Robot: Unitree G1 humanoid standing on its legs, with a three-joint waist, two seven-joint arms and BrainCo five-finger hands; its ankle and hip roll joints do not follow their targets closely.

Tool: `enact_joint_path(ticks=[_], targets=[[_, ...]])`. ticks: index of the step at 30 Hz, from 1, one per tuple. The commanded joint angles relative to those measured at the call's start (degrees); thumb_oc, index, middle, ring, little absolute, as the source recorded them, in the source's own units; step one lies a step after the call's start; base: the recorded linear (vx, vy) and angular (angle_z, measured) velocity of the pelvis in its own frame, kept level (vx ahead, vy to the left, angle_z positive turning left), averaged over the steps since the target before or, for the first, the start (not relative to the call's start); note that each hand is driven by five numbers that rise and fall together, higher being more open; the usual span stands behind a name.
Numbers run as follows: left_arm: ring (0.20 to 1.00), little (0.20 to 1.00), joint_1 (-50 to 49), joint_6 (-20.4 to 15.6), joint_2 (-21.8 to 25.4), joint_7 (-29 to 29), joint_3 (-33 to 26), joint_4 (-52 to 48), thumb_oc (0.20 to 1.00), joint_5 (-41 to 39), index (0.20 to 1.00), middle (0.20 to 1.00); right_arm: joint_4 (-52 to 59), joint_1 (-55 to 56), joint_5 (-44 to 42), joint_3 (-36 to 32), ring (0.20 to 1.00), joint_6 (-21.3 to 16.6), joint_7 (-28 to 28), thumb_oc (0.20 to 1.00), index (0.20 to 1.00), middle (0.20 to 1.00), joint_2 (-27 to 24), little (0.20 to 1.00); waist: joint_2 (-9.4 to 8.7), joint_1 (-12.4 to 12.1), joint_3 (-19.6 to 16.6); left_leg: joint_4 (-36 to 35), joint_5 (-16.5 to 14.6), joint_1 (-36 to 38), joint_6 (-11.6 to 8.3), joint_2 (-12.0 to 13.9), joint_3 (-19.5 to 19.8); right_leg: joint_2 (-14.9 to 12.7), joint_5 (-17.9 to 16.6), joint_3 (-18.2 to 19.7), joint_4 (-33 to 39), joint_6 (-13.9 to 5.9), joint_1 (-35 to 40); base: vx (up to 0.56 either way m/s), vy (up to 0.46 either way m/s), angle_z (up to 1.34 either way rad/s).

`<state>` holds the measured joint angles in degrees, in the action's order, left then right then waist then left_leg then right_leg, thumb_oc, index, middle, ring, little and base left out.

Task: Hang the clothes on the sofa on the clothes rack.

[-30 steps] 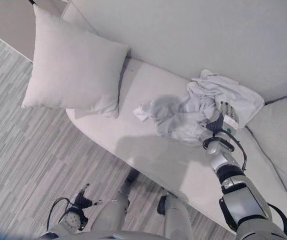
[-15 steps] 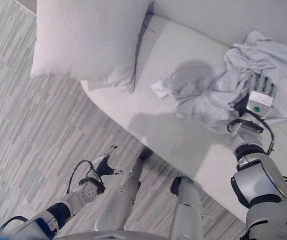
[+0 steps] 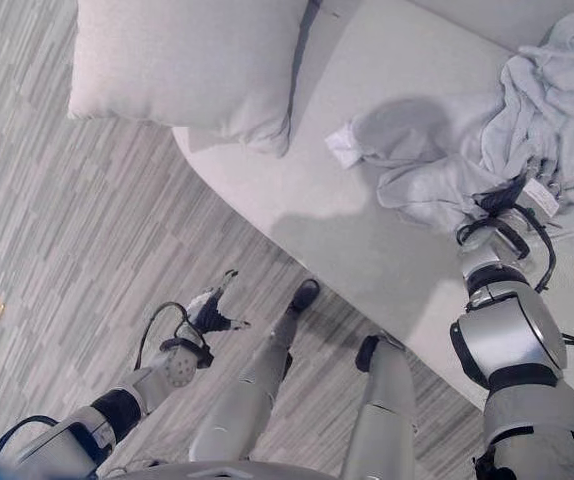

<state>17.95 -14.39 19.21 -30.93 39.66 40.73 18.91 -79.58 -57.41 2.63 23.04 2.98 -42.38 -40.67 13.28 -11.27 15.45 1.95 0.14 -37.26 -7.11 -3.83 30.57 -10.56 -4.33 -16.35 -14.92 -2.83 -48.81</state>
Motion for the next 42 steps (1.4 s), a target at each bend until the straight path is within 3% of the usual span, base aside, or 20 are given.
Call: enact_joint_path(ticks=[1, 2, 8, 11, 17, 22, 23, 24, 26, 33, 42], targets=[[1.000, 1.000, 0.40, 0.13, 4.03, 0.05, 2.74, -0.99, 1.000, 1.38, 1.000, 1.000, -0.46, 4.08, -6.58, -0.87, 0.200, -2.63, 4.72, 0.200, 0.200, 0.200, 1.12, 0.200, -0.72, -2.28, -0.52, -6.95, 3.90, 8.05, -1.61, 0.80, 0.44, 0.79, 3.99, 5.73, -4.42, -4.45, -2.20, -0.02, -0.001, 0.05], [1.000, 1.000, 0.83, 0.76, 3.71, 0.05, 2.54, -0.01, 1.000, 1.09, 1.000, 1.000, 0.21, 4.16, -11.47, -3.19, 0.200, -3.87, 4.58, 0.200, 0.200, 0.200, 2.27, 0.200, -1.02, -1.70, -0.24, -6.95, 3.74, 8.15, -1.54, 0.95, 0.15, 0.79, 3.90, 5.77, -4.37, -4.46, -2.00, 0.00, 0.000, 0.00], [1.000, 1.000, 2.79, 2.47, 2.25, -0.57, 1.34, 5.07, 1.000, -0.23, 1.000, 1.000, 3.67, 6.56, -21.66, -8.02, 0.200, -7.15, 3.09, 0.200, 0.200, 0.200, 7.44, 0.200, -2.53, 0.01, 0.52, -6.95, 3.14, 9.06, -1.20, 1.44, -0.80, 1.21, 3.58, 6.25, -3.53, -4.48, -0.29, -0.01, 0.000, -0.03], [1.000, 1.000, 2.70, 3.67, 1.90, -0.62, -0.33, 6.47, 1.000, -1.19, 1.000, 1.000, 10.43, 10.76, -29.52, -12.75, 0.200, -10.89, 1.85, 0.200, 0.200, 0.200, 11.90, 0.200, -4.11, 1.48, 0.68, -6.95, 2.43, 10.66, -1.02, 2.10, -1.78, 1.41, 3.21, 6.20, -2.13, -4.52, 2.58, -0.01, 0.002, -0.10], [1.000, 1.000, 1.02, 4.46, 2.41, -0.22, -2.58, 5.33, 1.000, -2.12, 1.000, 1.000, 23.60, 15.11, -34.49, -16.73, 0.200, -15.63, 0.10, 0.200, 0.200, 0.200, 13.99, 0.200, -6.71, 3.21, 0.39, -6.95, 1.24, 13.60, -0.84, 3.14, -3.29, 1.80, 1.90, 6.57, 1.00, -4.89, 6.87, -0.03, 0.026, -0.10], [1.000, 1.000, -2.15, 5.13, 3.16, 1.35, -5.39, 3.97, 1.000, -2.96, 1.000, 1.000, 37.03, 18.98, -33.60, -18.28, 0.200, -17.63, 0.65, 0.200, 0.200, 0.200, 12.89, 0.200, -9.66, 5.22, -0.49, -6.95, -0.20, 18.76, -0.10, 4.41, -6.05, 2.33, 0.53, 7.42, 5.65, -5.36, 14.67, -0.02, 0.075, -0.10], [1.000, 1.000, -3.47, 5.36, 3.35, 1.91, -6.37, 3.77, 1.000, -3.08, 1.000, 1.000, 41.93, 20.35, -32.59, -18.33, 0.200, -18.31, 1.31, 0.200, 0.200, 0.200, 12.32, 0.200, -11.09, 6.26, -1.06, -6.95, 0.47, 20.10, 0.18, 3.92, -6.33, 1.69, -1.77, 7.88, 7.18, -5.45, 16.63, 0.02, 0.078, -0.21], [1.000, 1.000, -3.71, 5.42, 3.49, 1.96, -6.47, 3.68, 1.000, -3.09, 1.000, 1.000, 42.33, 20.69, -32.43, -18.30, 0.200, -18.13, 1.20, 0.200, 0.200, 0.200, 12.55, 0.200, -10.94, 6.19, -1.16, -6.95, -0.65, 21.12, 0.40, 4.53, -7.07, 2.32, -0.42, 8.05, 7.64, -5.68, 17.87, -0.03, 0.166, -0.18], [1.000, 1.000, -6.51, 5.86, 3.82, 3.61, -7.85, 2.92, 1.000, -2.75, 1.000, 1.000, 50.46, 23.59, -29.51, -18.32, 0.200, -18.06, 2.93, 0.200, 0.200, 0.200, 11.45, 0.200, -12.70, 7.54, -2.45, -6.95, -0.37, 23.94, 0.99, 4.03, -8.21, 1.81, -3.01, 9.03, 9.95, -5.86, 21.13, 0.01, 0.128, -0.14], [1.000, 1.000, -11.61, 5.99, 4.72, 6.93, -11.12, 1.22, 1.000, -2.66, 1.000, 1.000, 61.35, 28.37, -25.49, -20.81, 0.200, -17.67, 5.75, 0.200, 0.200, 0.200, 9.27, 0.200, -14.58, 9.11, -6.24, -6.95, -1.70, 30.07, 2.11, 3.77, -10.48, 1.52, -4.28, 10.03, 13.43, -6.60, 28.14, 0.06, 0.093, -0.21], [1.000, 1.000, -16.33, 6.89, 1.04, 8.67, -17.94, 3.93, 1.000, -9.55, 1.000, 1.000, 70.87, 28.86, -23.71, -21.28, 0.200, -16.53, 9.13, 0.200, 0.200, 0.200, 7.53, 0.200, -17.10, 9.42, -12.50, -6.95, -3.88, 37.19, 3.10, 3.78, -15.05, 1.82, -5.90, 12.59, 16.76, -7.65, 34.88, 0.03, 0.085, -0.19]])
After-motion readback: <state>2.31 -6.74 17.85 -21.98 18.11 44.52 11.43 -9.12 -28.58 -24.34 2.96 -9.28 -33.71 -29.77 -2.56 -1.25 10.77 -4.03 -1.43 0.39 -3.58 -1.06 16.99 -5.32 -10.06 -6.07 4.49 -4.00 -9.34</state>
